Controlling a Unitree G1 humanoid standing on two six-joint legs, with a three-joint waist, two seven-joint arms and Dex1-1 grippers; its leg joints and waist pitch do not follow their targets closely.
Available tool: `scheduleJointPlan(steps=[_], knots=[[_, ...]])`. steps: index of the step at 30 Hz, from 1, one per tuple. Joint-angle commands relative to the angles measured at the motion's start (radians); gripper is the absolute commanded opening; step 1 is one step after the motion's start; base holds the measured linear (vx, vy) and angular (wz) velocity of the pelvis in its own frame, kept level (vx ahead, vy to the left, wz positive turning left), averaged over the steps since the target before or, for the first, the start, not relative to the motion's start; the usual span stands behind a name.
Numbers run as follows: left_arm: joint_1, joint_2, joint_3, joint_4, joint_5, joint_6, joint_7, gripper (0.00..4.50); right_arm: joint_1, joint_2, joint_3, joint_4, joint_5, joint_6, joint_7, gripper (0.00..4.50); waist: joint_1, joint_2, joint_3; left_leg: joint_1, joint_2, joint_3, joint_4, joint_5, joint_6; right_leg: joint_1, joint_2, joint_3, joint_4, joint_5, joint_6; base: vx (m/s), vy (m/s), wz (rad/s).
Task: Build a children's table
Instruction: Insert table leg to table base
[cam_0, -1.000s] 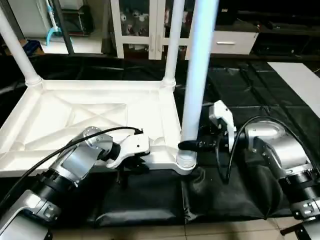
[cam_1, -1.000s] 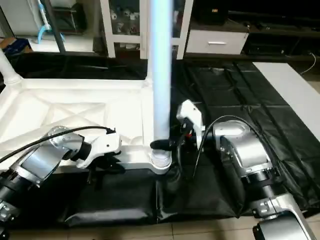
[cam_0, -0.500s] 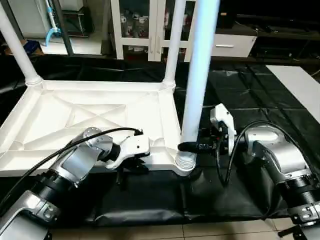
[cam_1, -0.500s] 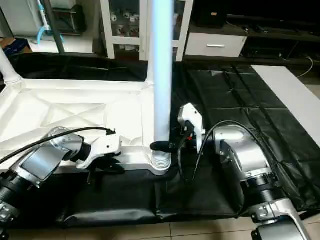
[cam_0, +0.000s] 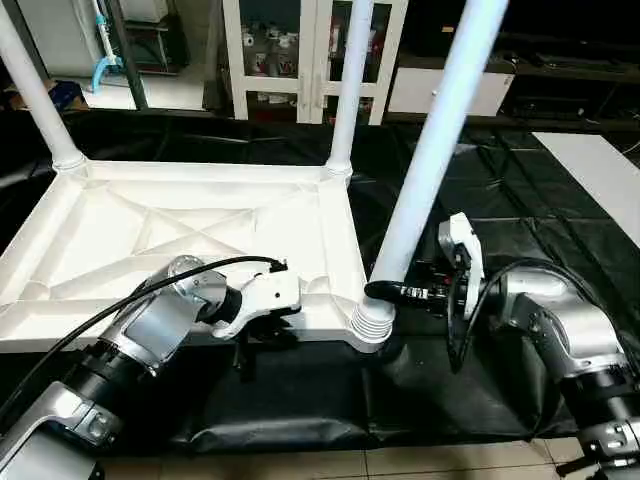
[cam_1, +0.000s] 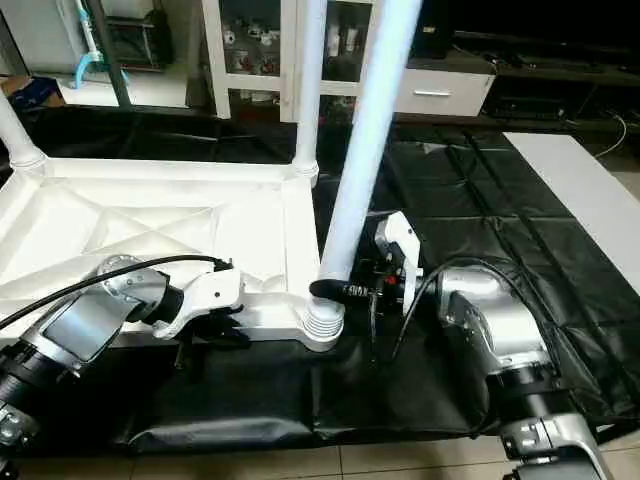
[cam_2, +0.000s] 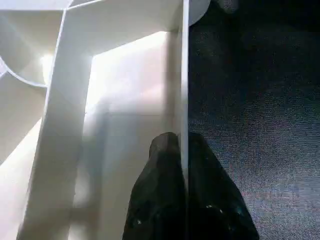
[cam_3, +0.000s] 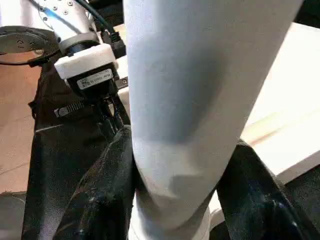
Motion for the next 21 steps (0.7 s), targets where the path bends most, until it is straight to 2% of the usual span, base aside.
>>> scheduleJointPlan(steps=[1,3,10,11,13,21], knots=[[0.026,0.012,-0.017,0.011,0.015,0.012,0.007,0.00,0.070,-0.033,0.058,0.025,-0.082,0.009,-0.019,1.84,0.001,0.004,-0.044,0.005,0.026,-0.004,-0.077,-0.187,0.018,0.033,-0.067,0.040,-0.082,-0.153,-0.224,0.000,0.000,0.00],[0.026,0.011,-0.017,0.010,0.016,0.014,0.008,0.00,0.088,-0.040,0.073,0.001,-0.093,0.000,-0.017,1.84,0.001,0.003,-0.044,0.005,0.026,-0.005,-0.079,-0.190,0.016,0.034,-0.067,0.040,-0.084,-0.165,-0.213,0.000,0.000,0.00],[0.026,0.013,-0.017,0.011,0.017,0.014,0.010,0.00,0.129,-0.032,0.094,-0.052,-0.100,-0.007,-0.034,1.84,0.000,0.002,-0.045,0.004,0.026,-0.005,-0.080,-0.190,0.020,0.033,-0.066,0.040,-0.085,-0.155,-0.210,0.000,0.000,0.00],[0.026,0.016,-0.017,0.009,0.017,0.014,0.008,0.00,0.147,-0.021,0.110,-0.060,-0.114,-0.019,-0.043,1.84,0.001,0.007,-0.046,0.005,0.026,-0.005,-0.082,-0.188,0.018,0.032,-0.064,0.040,-0.085,-0.144,-0.209,0.000,0.000,0.00],[0.026,0.017,-0.017,0.008,0.017,0.015,0.008,0.00,0.154,-0.017,0.118,-0.060,-0.122,-0.027,-0.047,1.84,-0.001,0.005,-0.047,0.005,0.026,-0.005,-0.082,-0.193,0.017,0.032,-0.064,0.039,-0.085,-0.141,-0.209,0.000,0.000,0.00],[0.030,0.018,-0.017,-0.002,0.012,0.012,0.000,0.00,0.149,0.007,0.165,-0.058,-0.152,-0.050,-0.072,1.84,-0.008,0.005,-0.043,0.005,0.027,-0.012,-0.091,-0.276,-0.005,0.027,-0.066,0.040,-0.098,-0.271,-0.177,0.000,0.000,0.00]])
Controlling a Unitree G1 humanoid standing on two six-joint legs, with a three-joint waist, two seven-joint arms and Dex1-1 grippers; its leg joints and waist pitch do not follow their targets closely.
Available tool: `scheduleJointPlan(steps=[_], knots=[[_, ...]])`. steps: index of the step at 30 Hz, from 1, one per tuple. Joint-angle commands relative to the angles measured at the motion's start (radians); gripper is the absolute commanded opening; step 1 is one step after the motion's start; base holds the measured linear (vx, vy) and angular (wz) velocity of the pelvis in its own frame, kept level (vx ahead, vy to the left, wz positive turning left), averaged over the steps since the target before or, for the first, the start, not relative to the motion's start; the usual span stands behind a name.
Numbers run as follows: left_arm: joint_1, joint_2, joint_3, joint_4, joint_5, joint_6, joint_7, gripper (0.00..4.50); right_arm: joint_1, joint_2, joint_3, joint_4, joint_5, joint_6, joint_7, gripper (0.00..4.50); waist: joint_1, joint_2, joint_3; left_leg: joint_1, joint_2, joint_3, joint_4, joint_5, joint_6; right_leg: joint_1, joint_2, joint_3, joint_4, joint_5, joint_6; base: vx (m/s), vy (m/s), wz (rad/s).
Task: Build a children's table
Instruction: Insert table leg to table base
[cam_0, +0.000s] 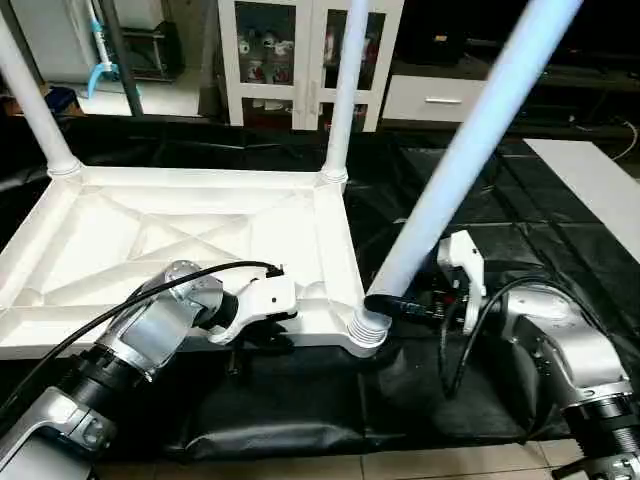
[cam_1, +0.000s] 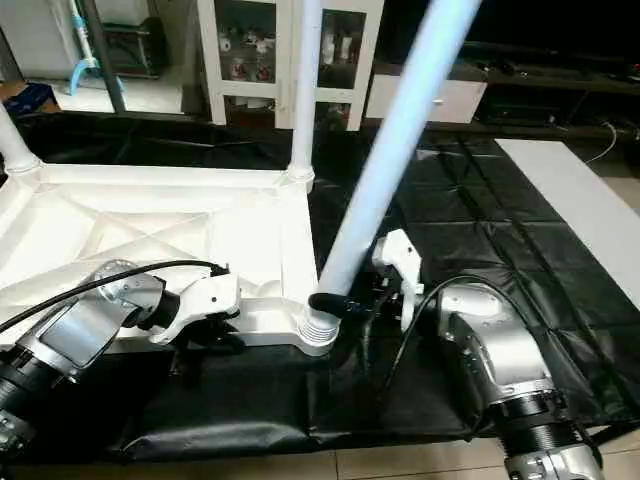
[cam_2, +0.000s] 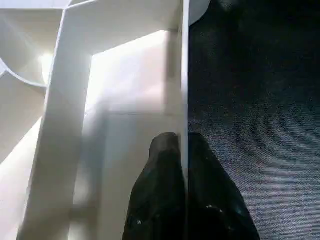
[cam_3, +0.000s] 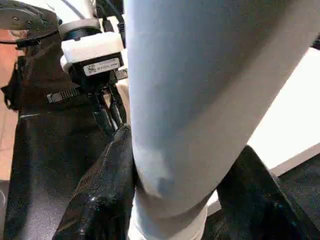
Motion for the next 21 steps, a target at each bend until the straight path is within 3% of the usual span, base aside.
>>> scheduleJointPlan(steps=[1,7,8,11,15,18,21], knots=[[0.012,0.003,-0.015,0.002,0.013,0.007,0.002,0.00,0.050,0.004,0.128,0.064,-0.105,0.041,-0.006,1.84,0.000,0.013,-0.025,0.003,0.027,-0.011,-0.083,-0.281,-0.007,0.022,-0.067,0.041,-0.094,-0.275,-0.176,0.000,0.000,0.00],[0.016,0.004,-0.017,0.000,0.010,0.001,0.001,0.00,0.013,0.046,0.121,0.121,-0.111,0.026,-0.032,1.84,-0.011,0.014,-0.024,0.003,0.026,-0.013,-0.084,-0.314,-0.011,0.017,-0.067,0.041,-0.097,-0.296,-0.179,0.000,0.000,0.00],[0.017,0.004,-0.017,-0.001,0.009,0.001,0.002,0.00,0.012,0.048,0.119,0.126,-0.110,0.027,-0.032,1.84,-0.017,0.009,-0.023,0.001,0.027,-0.015,-0.086,-0.330,-0.013,0.017,-0.067,0.040,-0.099,-0.325,-0.171,0.000,0.000,0.00],[0.018,0.004,-0.016,-0.003,0.010,0.003,0.005,0.00,0.023,0.033,0.126,0.128,-0.105,0.047,-0.010,1.84,-0.017,0.011,-0.022,0.004,0.028,-0.017,-0.086,-0.347,-0.014,0.013,-0.068,0.041,-0.103,-0.353,-0.160,0.000,0.000,0.00],[0.020,0.005,-0.015,-0.005,0.009,0.006,0.007,0.00,0.035,0.021,0.119,0.143,-0.106,0.046,-0.007,1.84,-0.016,0.011,-0.024,0.004,0.030,-0.017,-0.089,-0.342,-0.016,0.013,-0.067,0.041,-0.100,-0.318,-0.168,0.000,0.000,0.00],[0.023,0.006,-0.014,-0.010,0.007,0.010,0.009,0.00,0.052,0.022,0.080,0.151,-0.087,0.053,-0.024,1.84,-0.016,0.009,-0.024,0.006,0.030,-0.015,-0.090,-0.334,-0.013,0.015,-0.067,0.041,-0.099,-0.284,-0.179,0.000,0.000,0.00],[0.025,0.006,-0.012,-0.010,0.006,0.010,0.012,0.00,0.064,0.024,0.062,0.156,-0.082,0.049,-0.039,1.84,-0.016,0.008,-0.023,0.006,0.030,-0.015,-0.091,-0.342,-0.011,0.014,-0.068,0.041,-0.102,-0.306,-0.173,0.000,0.000,0.00]])
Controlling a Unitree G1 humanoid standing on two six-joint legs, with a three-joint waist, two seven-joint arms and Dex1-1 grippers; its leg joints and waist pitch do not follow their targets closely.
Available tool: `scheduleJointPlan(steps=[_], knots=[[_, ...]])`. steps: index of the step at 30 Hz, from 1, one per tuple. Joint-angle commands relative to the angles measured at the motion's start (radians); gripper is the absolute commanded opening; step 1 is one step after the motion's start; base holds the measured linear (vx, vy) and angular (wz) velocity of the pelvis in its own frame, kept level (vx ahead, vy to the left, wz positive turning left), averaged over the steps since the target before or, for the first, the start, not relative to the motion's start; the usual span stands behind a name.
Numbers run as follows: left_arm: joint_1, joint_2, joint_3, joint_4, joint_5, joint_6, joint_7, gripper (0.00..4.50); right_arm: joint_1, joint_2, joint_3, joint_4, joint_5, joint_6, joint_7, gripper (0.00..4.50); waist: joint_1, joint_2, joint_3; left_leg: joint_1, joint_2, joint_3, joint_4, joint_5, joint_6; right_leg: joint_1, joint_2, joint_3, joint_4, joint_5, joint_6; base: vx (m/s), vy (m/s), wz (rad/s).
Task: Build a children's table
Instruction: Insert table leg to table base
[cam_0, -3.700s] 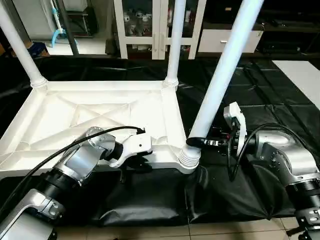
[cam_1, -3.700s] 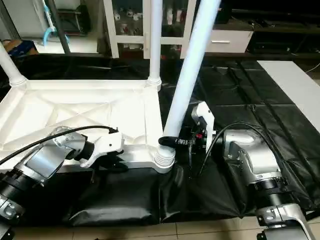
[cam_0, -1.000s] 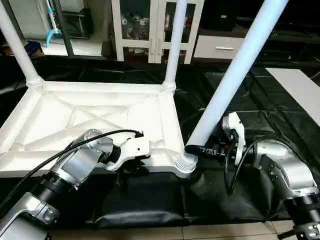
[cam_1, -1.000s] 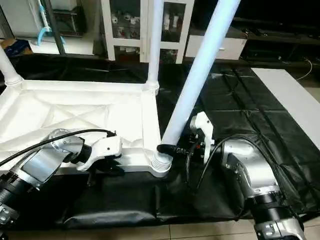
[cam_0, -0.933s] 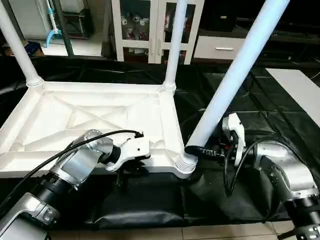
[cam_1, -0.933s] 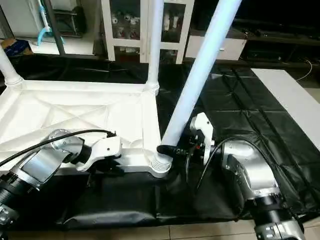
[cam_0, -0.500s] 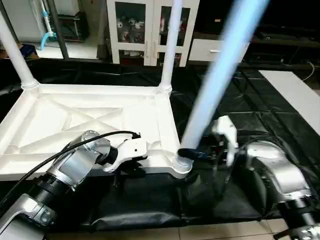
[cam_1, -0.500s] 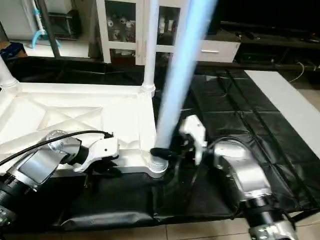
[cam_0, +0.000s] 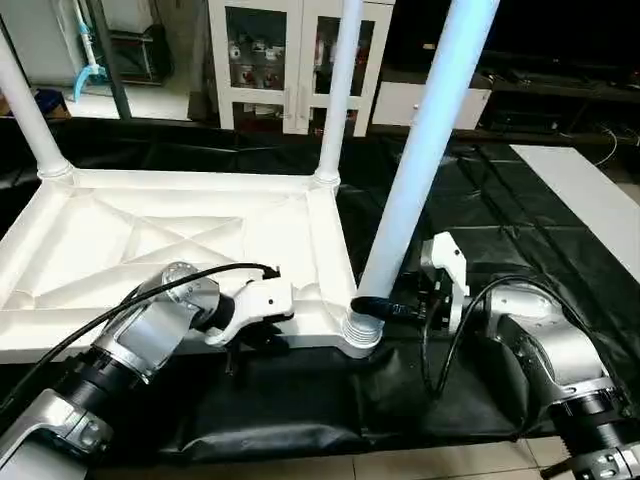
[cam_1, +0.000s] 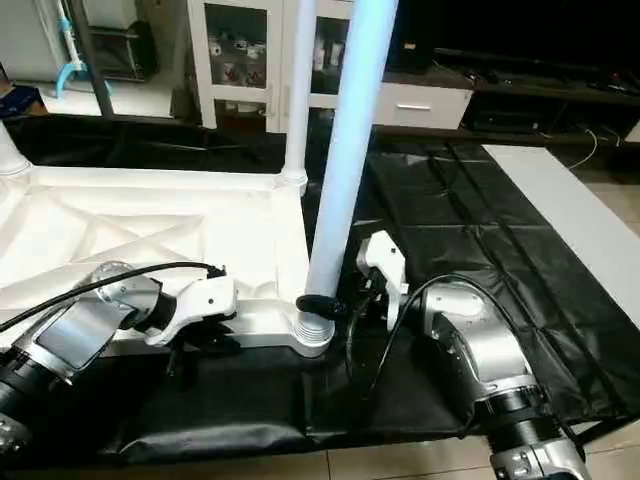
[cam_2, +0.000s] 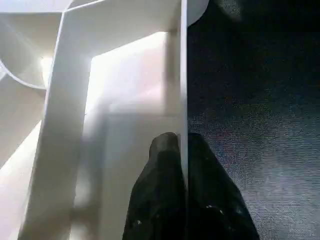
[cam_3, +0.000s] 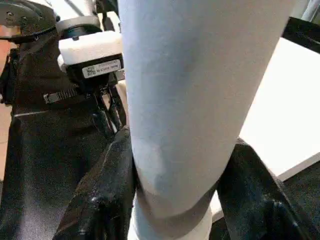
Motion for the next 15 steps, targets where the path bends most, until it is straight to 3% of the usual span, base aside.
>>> scheduleJointPlan(steps=[1,7,15], knots=[[0.017,-0.001,-0.009,-0.003,0.005,0.001,0.010,0.00,0.079,-0.014,0.047,0.122,-0.059,0.062,-0.029,1.84,0.002,0.016,-0.017,0.005,0.031,-0.013,-0.088,-0.346,-0.011,0.009,-0.069,0.042,-0.094,-0.316,-0.168,0.000,0.000,0.00],[0.020,-0.005,-0.005,-0.003,0.002,0.001,0.016,0.00,0.100,0.001,0.015,0.112,-0.032,0.059,-0.048,1.84,0.000,0.014,-0.013,0.009,0.030,-0.017,-0.091,-0.394,-0.017,0.004,-0.071,0.043,-0.103,-0.393,-0.146,0.000,0.000,0.00],[0.022,-0.003,-0.006,-0.006,0.004,0.003,0.018,0.00,0.125,-0.027,0.045,0.105,-0.060,0.051,-0.023,1.84,-0.001,0.010,-0.010,0.015,0.029,-0.021,-0.094,-0.436,-0.015,-0.002,-0.072,0.043,-0.113,-0.473,-0.119,0.000,0.000,0.00]])
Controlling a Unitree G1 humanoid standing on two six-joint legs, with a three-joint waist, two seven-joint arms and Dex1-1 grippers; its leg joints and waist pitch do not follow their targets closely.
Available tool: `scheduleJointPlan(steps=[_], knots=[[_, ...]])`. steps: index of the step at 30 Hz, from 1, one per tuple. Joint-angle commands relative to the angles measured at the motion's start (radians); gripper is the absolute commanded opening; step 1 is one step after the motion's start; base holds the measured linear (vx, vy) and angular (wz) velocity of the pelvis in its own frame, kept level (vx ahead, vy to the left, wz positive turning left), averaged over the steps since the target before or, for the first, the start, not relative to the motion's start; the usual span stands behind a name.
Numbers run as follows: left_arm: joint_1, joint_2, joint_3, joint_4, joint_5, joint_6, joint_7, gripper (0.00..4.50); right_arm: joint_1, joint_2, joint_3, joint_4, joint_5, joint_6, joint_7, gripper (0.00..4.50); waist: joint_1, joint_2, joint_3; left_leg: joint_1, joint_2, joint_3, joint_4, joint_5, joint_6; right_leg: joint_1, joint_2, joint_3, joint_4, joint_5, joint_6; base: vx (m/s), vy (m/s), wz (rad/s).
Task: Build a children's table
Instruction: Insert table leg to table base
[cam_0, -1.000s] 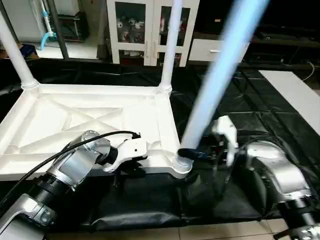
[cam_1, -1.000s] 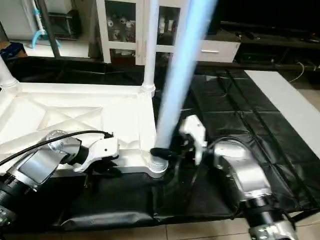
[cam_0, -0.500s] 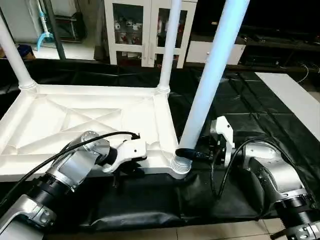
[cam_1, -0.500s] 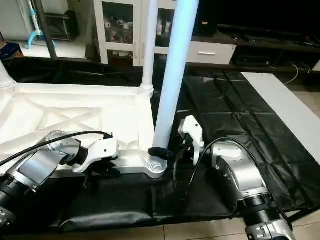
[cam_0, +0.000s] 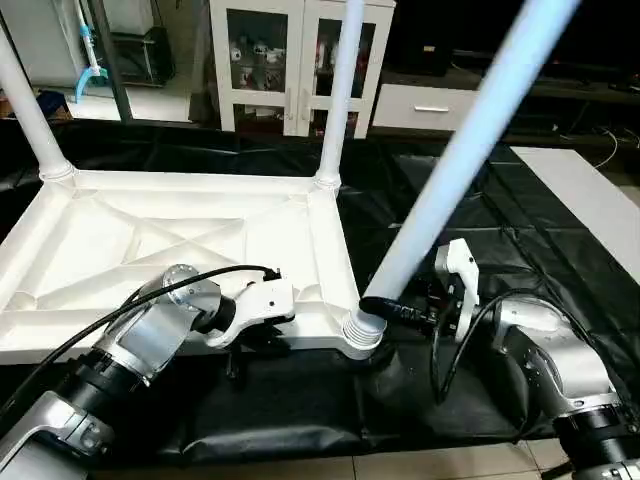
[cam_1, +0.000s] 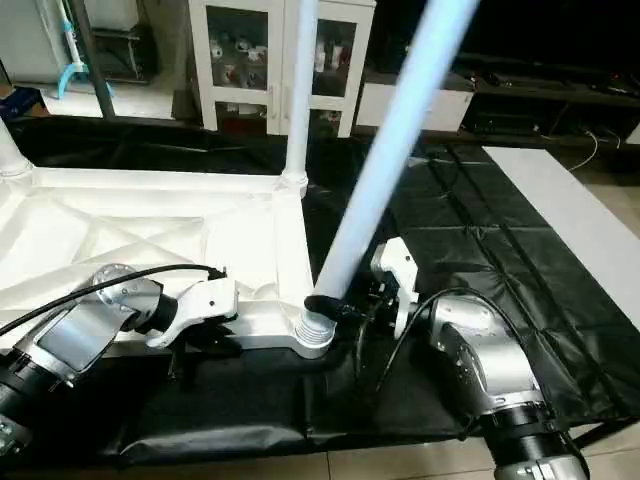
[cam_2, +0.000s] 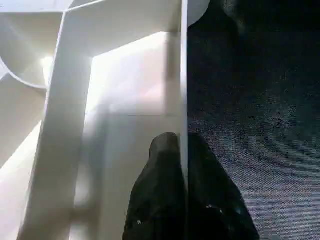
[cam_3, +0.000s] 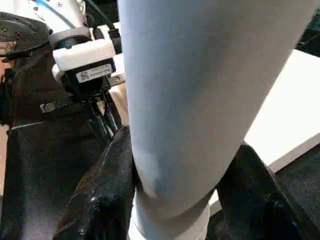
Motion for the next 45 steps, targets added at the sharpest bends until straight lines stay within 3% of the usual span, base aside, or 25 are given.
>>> scheduleJointPlan(steps=[1,11,17,18,23,26,29,31,32,33,35,36,40,45], knots=[[0.013,0.000,-0.006,-0.003,0.004,0.002,0.011,0.00,0.071,-0.031,0.083,0.107,-0.099,0.061,-0.013,1.84,0.000,0.012,-0.011,0.000,0.032,-0.020,-0.088,-0.423,-0.014,-0.003,-0.071,0.043,-0.106,-0.448,-0.129,0.000,0.000,0.00],[0.007,0.001,-0.009,0.003,0.006,-0.003,0.005,0.00,0.004,-0.026,0.094,0.157,-0.124,0.022,-0.008,1.84,-0.004,0.015,-0.008,0.000,0.031,-0.022,-0.089,-0.449,-0.018,-0.009,-0.071,0.041,-0.110,-0.474,-0.127,0.000,0.000,0.00],[0.007,0.003,-0.012,0.000,0.008,-0.002,0.003,0.00,-0.057,-0.016,0.089,0.163,-0.111,0.027,0.007,1.84,-0.007,0.017,-0.010,-0.004,0.032,-0.022,-0.094,-0.434,-0.021,-0.003,-0.069,0.039,-0.105,-0.409,-0.143,0.000,0.000,0.00],[0.008,0.005,-0.012,-0.001,0.008,0.000,0.002,0.00,-0.060,-0.022,0.101,0.159,-0.109,0.037,0.028,1.84,-0.007,0.013,-0.011,-0.004,0.032,-0.021,-0.094,-0.435,-0.020,-0.002,-0.068,0.039,-0.105,-0.408,-0.145,0.000,0.000,0.00],[0.010,0.007,-0.014,-0.004,0.009,0.001,0.002,0.00,-0.057,-0.043,0.141,0.167,-0.121,0.038,0.074,1.84,-0.003,0.014,-0.011,0.000,0.032,-0.016,-0.091,-0.415,-0.013,-0.003,-0.071,0.043,-0.105,-0.389,-0.157,0.000,0.000,0.00],[0.011,0.008,-0.014,-0.004,0.009,0.001,0.002,0.00,-0.073,-0.024,0.103,0.163,-0.075,0.061,0.061,1.84,-0.001,0.014,-0.012,-0.001,0.033,-0.014,-0.092,-0.384,-0.009,0.000,-0.070,0.043,-0.102,-0.350,-0.167,0.000,0.000,0.00],[0.012,0.010,-0.015,-0.007,0.011,-0.001,0.002,0.00,-0.129,-0.020,0.008,0.138,0.039,0.138,0.070,1.84,0.000,0.015,-0.014,-0.004,0.033,-0.012,-0.092,-0.343,-0.002,0.007,-0.069,0.043,-0.097,-0.302,-0.186,0.000,0.000,0.00],[0.012,0.011,-0.016,-0.008,0.012,-0.002,0.001,0.00,-0.159,-0.043,-0.022,0.128,0.077,0.168,0.101,1.84,0.001,0.015,-0.014,-0.003,0.032,-0.011,-0.091,-0.346,-0.002,0.007,-0.069,0.041,-0.098,-0.313,-0.188,0.000,0.000,0.00],[0.011,0.010,-0.017,-0.005,0.013,-0.004,0.002,0.00,-0.168,-0.052,-0.028,0.125,0.087,0.177,0.116,1.84,0.006,0.013,-0.026,-0.007,0.033,-0.007,-0.083,-0.260,0.012,0.019,-0.070,0.042,-0.088,-0.216,-0.204,0.000,0.000,0.00],[0.010,0.009,-0.018,-0.002,0.014,-0.008,0.003,0.00,-0.184,-0.070,-0.036,0.116,0.102,0.197,0.146,1.84,0.011,0.015,-0.030,-0.004,0.033,0.000,-0.075,-0.188,0.033,0.016,-0.067,0.042,-0.079,-0.113,-0.227,0.000,0.000,0.00],[0.009,0.008,-0.019,0.000,0.015,-0.009,0.003,0.00,-0.192,-0.079,-0.041,0.110,0.109,0.210,0.163,1.84,0.012,0.015,-0.028,-0.008,0.032,0.006,-0.070,-0.142,0.051,0.015,-0.064,0.041,-0.072,-0.050,-0.248,0.000,0.000,0.00],[0.009,0.009,-0.019,-0.001,0.015,-0.009,0.003,0.00,-0.194,-0.084,-0.040,0.105,0.109,0.214,0.169,1.84,0.018,0.015,-0.030,-0.016,0.031,0.005,-0.066,-0.087,0.066,0.025,-0.066,0.039,-0.063,0.006,-0.259,0.000,0.000,0.00],[0.011,0.009,-0.020,-0.006,0.016,-0.008,0.004,0.00,-0.199,-0.090,-0.034,0.104,0.101,0.212,0.174,1.84,0.029,0.014,-0.027,-0.014,0.032,0.006,-0.067,-0.078,0.066,0.026,-0.068,0.039,-0.060,0.002,-0.263,0.000,0.000,0.00],[0.017,0.011,-0.019,-0.015,0.014,-0.006,0.003,0.00,-0.239,-0.069,-0.088,0.102,0.171,0.275,0.155,1.84,0.028,0.014,-0.026,-0.009,0.032,0.007,-0.068,-0.121,0.046,0.024,-0.068,0.039,-0.066,-0.070,-0.251,0.000,0.000,0.00]])
